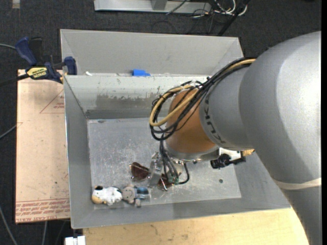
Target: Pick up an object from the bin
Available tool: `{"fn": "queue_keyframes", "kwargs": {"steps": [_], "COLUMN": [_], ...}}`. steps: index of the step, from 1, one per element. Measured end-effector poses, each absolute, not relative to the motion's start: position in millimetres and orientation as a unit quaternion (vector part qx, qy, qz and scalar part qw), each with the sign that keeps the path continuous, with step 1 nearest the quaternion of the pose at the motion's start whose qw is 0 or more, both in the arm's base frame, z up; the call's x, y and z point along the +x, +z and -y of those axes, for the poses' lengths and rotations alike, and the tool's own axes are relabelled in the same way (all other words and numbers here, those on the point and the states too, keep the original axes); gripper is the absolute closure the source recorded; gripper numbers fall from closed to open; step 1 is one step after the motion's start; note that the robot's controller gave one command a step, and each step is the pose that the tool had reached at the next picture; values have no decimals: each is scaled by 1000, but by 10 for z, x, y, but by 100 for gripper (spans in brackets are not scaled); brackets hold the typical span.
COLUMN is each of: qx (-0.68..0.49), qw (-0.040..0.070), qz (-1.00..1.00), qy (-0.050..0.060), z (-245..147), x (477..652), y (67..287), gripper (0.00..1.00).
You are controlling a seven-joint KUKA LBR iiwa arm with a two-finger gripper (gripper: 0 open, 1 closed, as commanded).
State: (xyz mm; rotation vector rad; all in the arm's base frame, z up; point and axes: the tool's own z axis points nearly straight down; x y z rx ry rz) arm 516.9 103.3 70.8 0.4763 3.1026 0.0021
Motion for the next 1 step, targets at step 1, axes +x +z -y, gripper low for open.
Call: {"fn": "queue_keyframes", "kwargs": {"steps": [1], "qx": [150], "qw": [-4], "qz": [-989], "qy": [-2], "z": [-1155], "x": [5076], "y": [1121], "gripper": [100]}}
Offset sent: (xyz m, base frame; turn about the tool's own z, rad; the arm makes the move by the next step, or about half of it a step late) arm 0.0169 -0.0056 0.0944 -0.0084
